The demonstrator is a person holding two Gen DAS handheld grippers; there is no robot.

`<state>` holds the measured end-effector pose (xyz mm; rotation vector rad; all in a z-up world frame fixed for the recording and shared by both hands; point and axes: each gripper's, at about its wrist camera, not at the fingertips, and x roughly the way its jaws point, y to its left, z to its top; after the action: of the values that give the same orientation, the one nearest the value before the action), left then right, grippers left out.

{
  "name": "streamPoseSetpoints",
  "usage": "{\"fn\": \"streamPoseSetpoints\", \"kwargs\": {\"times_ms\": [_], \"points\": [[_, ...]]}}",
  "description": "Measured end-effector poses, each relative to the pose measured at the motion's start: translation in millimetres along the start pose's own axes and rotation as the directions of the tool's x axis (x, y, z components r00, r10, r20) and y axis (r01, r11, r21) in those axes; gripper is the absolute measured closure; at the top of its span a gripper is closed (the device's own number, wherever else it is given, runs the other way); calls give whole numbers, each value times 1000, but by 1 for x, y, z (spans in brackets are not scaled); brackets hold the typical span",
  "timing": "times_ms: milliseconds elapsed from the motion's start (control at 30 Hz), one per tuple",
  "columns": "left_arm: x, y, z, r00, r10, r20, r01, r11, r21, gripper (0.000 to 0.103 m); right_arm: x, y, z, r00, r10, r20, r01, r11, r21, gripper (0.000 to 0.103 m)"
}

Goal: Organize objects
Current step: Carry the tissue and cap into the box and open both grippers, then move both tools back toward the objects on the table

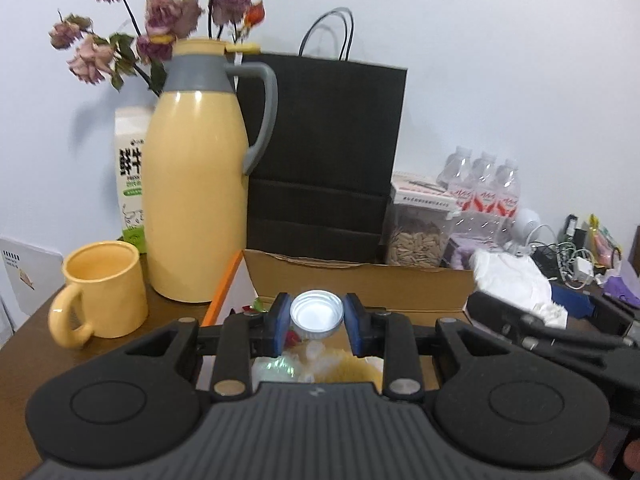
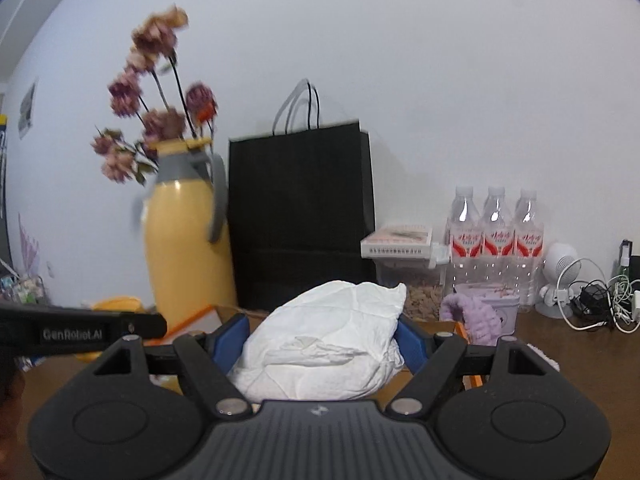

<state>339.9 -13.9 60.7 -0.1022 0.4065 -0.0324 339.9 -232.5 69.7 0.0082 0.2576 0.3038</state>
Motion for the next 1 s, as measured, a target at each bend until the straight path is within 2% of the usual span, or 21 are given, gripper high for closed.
{"fn": "streamPoseSetpoints", "kwargs": {"times_ms": [200, 467, 500, 567, 633, 700, 1000], "points": [[31, -3, -1, 1000, -3, -20, 4, 1000, 28, 74, 33, -7, -15, 995, -12, -94, 9, 1000, -29, 26], [43, -5, -10, 1000, -8, -21, 10, 997, 78, 73, 42, -7, -27, 986, -14, -163, 7, 999, -44, 25], [43, -6, -10, 1000, -8, -19, 9, 996, 84, 67, 40, -6, -28, 986, -19, -165, 11, 999, -47, 24], [42, -8, -11, 1000, -3, -9, 4, 996, 92, 45, 39, -5, -30, 986, -29, -163, 20, 998, -55, 17], [40, -9, -12, 1000, 7, 14, -9, 996, 92, 0, 39, -5, -30, 986, -31, -163, 23, 998, -54, 4], [35, -9, -13, 998, 19, 54, -23, 996, 82, 0, 37, -6, -30, 987, -23, -162, 16, 999, -45, 0], [35, -6, -12, 998, 34, 48, -37, 998, 60, 0, 30, -3, -27, 990, -28, -136, 20, 998, -55, 0]]}}
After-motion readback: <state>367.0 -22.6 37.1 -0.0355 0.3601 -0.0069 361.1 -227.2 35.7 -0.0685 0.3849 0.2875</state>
